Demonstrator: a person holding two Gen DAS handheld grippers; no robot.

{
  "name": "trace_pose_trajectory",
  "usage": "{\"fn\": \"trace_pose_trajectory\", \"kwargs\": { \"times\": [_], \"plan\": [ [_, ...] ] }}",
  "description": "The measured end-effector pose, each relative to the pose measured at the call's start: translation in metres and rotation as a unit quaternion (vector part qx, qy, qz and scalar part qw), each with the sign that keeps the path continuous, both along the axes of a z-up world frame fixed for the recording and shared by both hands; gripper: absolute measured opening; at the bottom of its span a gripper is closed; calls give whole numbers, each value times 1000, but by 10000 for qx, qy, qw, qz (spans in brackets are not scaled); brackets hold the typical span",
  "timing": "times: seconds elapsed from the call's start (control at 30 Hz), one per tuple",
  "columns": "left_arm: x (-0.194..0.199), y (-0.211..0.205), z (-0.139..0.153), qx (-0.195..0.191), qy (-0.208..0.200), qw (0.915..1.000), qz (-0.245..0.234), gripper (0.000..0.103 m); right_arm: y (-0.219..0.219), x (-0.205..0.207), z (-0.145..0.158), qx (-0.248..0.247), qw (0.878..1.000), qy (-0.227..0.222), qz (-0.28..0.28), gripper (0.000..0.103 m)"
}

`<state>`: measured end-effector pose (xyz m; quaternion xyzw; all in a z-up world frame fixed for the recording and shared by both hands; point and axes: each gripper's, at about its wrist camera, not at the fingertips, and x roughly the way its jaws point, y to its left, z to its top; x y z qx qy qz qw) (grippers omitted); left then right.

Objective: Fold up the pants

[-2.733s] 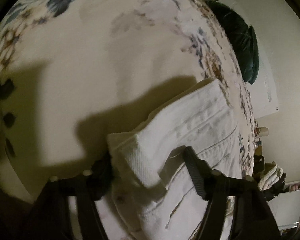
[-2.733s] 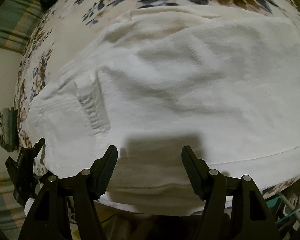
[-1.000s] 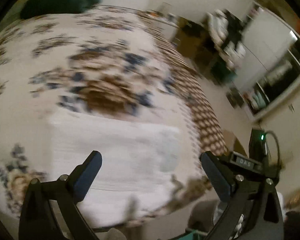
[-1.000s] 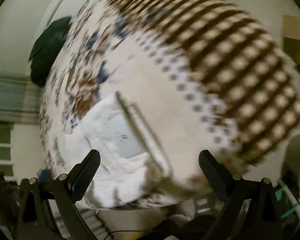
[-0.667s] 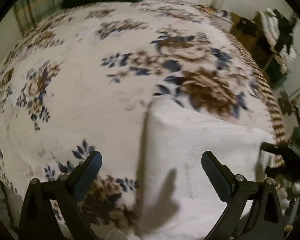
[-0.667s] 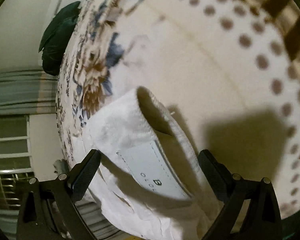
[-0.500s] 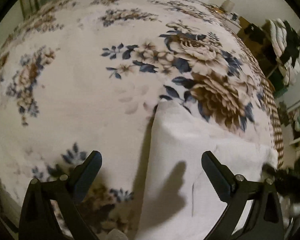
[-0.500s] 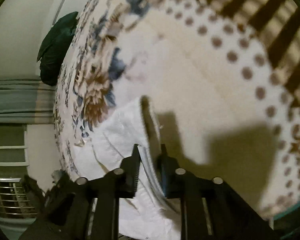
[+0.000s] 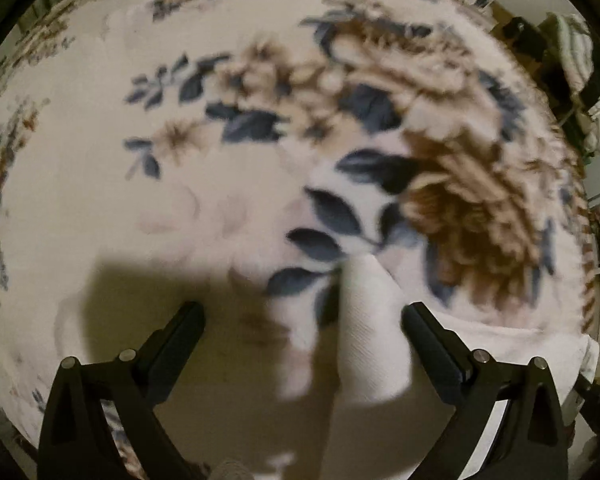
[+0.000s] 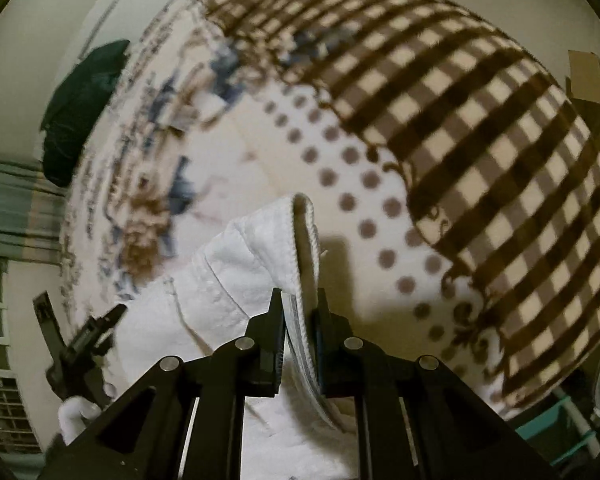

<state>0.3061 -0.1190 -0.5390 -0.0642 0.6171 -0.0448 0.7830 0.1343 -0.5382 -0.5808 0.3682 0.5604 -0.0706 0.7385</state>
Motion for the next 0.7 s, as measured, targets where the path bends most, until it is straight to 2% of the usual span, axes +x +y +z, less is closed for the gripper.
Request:
{"fn": "trace_pose_trajectory", "kwargs": {
  "times": [0.07,0.1,0.2,0.23,0.27,0.3,0.37,0.4,0.43,0.5,0.53,0.6,0.63,0.67,0.7],
  "plan": [
    [4,5,-3,-114,95,9998,118,103,-3,6,-17,99,9997,207,13,20],
    [3,6,1,-137,99,9998,123,103,-6,7,-25,280,9992,274,-43,32],
    [-7,13,23,-322,-93,9993,153,103,-19,6,-27,624,9970,414,-193,52],
    [-11,16,31,-432,-162,9988,173,103,-23,3,-20,613,9974,339,-183,58],
    [-17,21,38,-615,-229,9975,246,103,-25,-1,-14,555,9980,287,-137,71],
    [-19,23,39,-717,-231,9967,305,103,-27,-2,-11,539,9982,232,-94,74],
    [-20,25,33,-1068,-75,9935,394,101,-29,-8,-9,655,9977,165,-1,75],
    [-18,25,27,-1107,8,9930,402,100,-29,-10,-11,732,9971,195,27,75],
    [-17,23,23,-1178,24,9923,383,94,-29,-12,-16,799,9965,238,39,75],
    [-15,17,13,-1314,-30,9909,274,19,-25,-17,-23,837,9958,359,82,75],
    [-13,12,11,-1370,-9,9904,177,19,-24,-18,-30,903,9952,368,97,73],
    [-16,8,16,-1186,-251,9926,71,19,-19,-23,-30,768,9970,21,135,35],
    [-14,7,16,-1150,-243,9930,66,19,-12,-20,-31,624,9977,-13,279,32],
    [-15,10,14,-1191,-229,9926,103,19,-7,-18,-32,464,9982,38,381,22],
    [-14,13,11,-1243,-222,9919,128,19,-5,-18,-31,341,9988,29,355,21]
  ]
}}
